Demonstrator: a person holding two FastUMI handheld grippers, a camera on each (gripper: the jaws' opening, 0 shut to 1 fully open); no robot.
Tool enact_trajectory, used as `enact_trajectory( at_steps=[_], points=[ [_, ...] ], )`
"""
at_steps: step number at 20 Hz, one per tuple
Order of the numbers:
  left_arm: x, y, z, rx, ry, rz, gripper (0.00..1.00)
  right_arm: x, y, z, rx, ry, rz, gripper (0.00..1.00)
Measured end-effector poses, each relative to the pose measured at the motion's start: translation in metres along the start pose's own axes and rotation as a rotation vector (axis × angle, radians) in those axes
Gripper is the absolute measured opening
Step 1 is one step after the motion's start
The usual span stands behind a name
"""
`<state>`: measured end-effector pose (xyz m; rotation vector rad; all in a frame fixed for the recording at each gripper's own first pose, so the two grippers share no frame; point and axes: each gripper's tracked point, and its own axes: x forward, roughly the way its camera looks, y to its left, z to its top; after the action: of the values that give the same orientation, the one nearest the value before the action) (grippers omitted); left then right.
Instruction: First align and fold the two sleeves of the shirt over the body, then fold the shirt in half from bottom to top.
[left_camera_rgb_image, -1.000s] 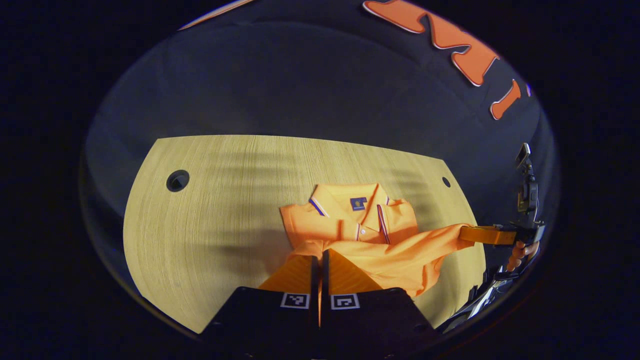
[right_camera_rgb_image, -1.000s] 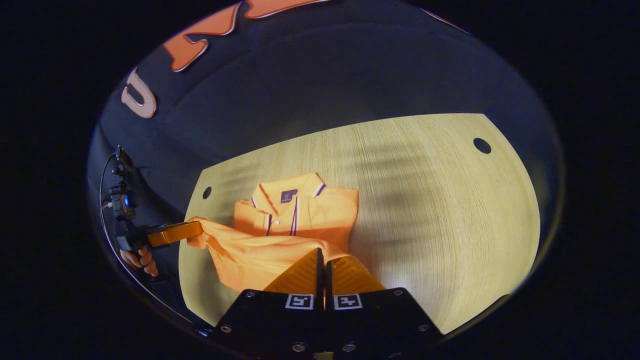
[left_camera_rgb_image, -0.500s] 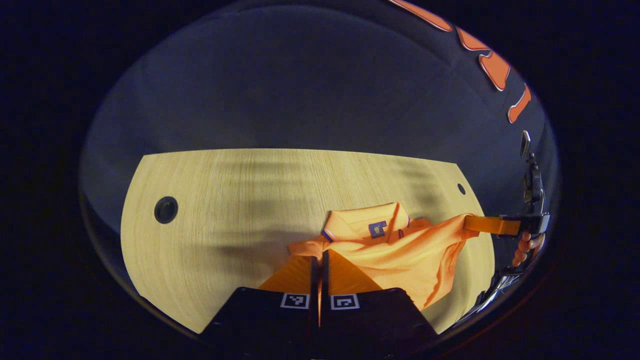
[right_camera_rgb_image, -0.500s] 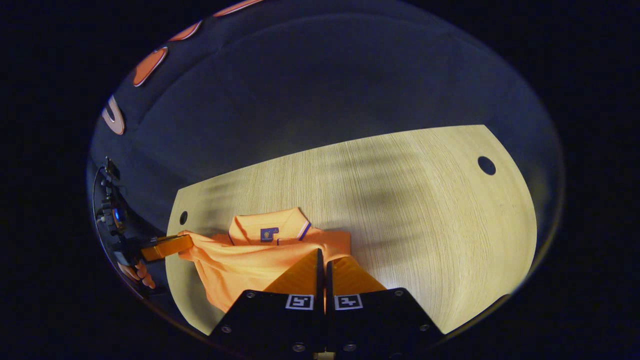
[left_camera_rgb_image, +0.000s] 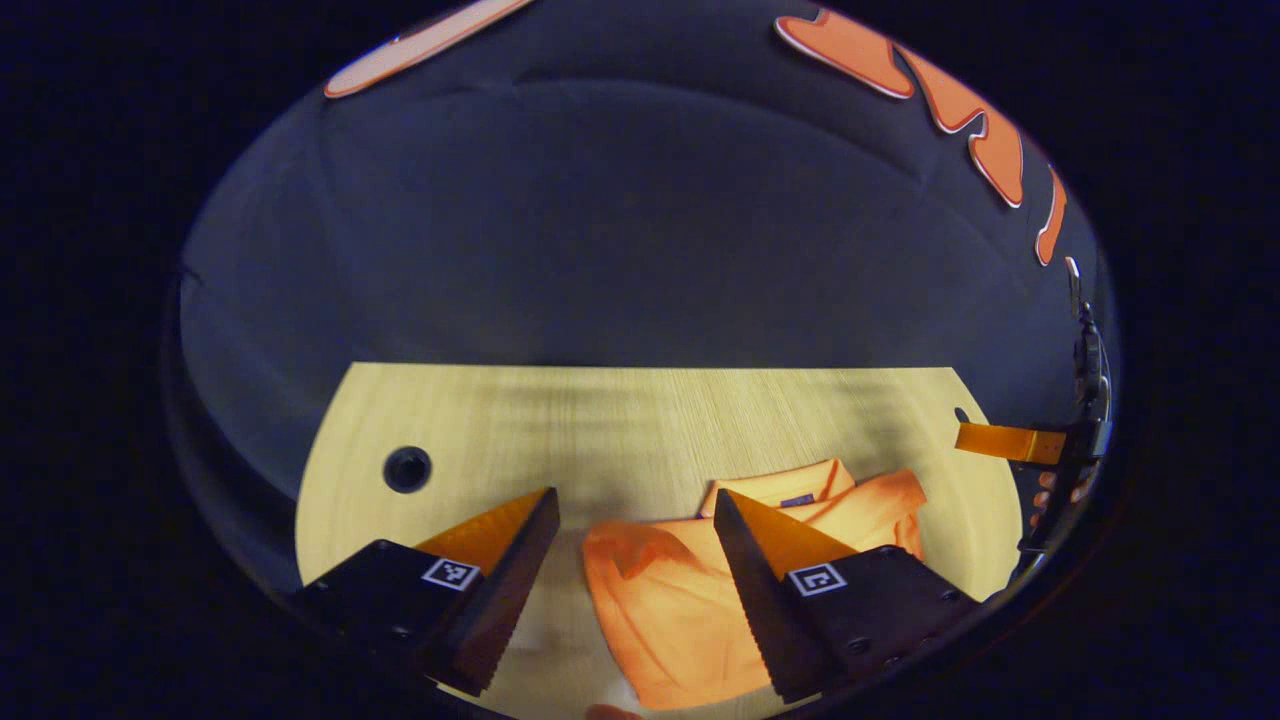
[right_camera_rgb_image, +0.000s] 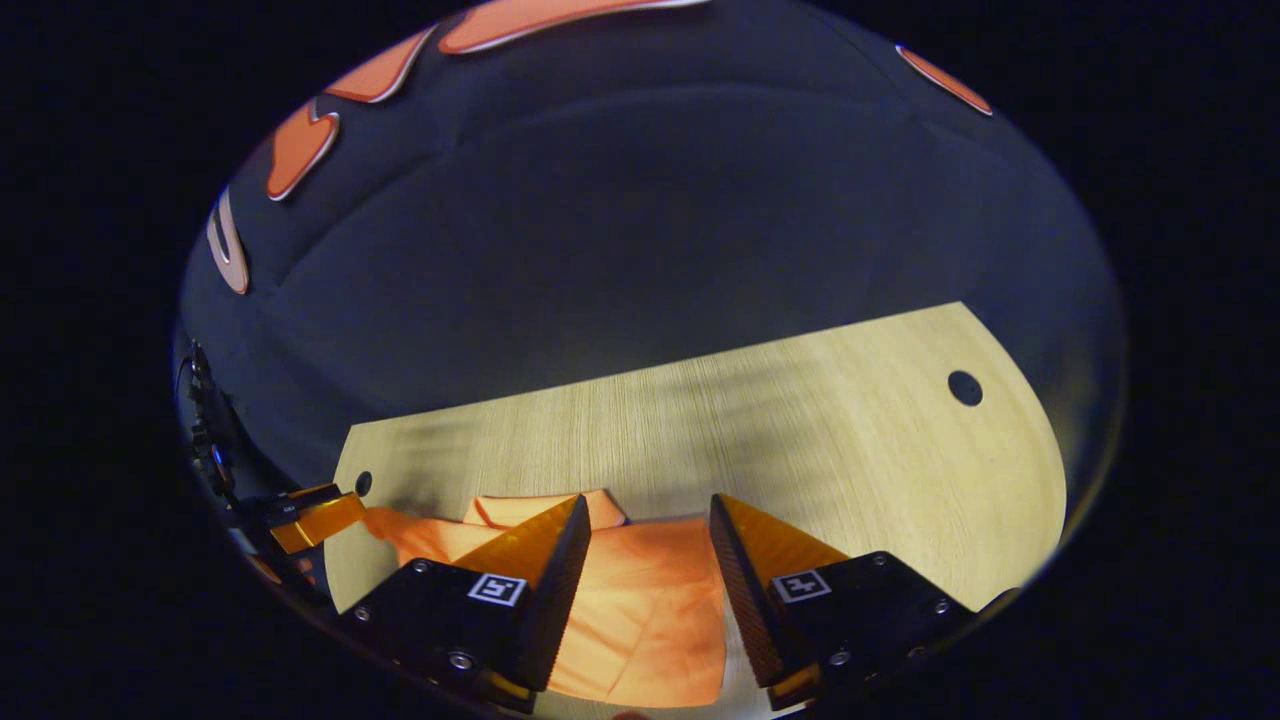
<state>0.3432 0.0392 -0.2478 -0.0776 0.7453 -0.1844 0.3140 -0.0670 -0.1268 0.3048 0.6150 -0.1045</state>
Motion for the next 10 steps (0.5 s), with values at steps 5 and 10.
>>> enact_trajectory(
  at_steps=[5,10],
  points=[
    [-0.063,-0.009,0.025,0.043,-0.124,0.031,0.96,-0.062,0.014,0.021,-0.134,-0.146,0.004,0.89],
    [-0.155,-0.047,0.047,0.055,-0.248,0.012,0.96,-0.140,0.028,0.029,-0.199,-0.281,0.029,0.93]
  ],
)
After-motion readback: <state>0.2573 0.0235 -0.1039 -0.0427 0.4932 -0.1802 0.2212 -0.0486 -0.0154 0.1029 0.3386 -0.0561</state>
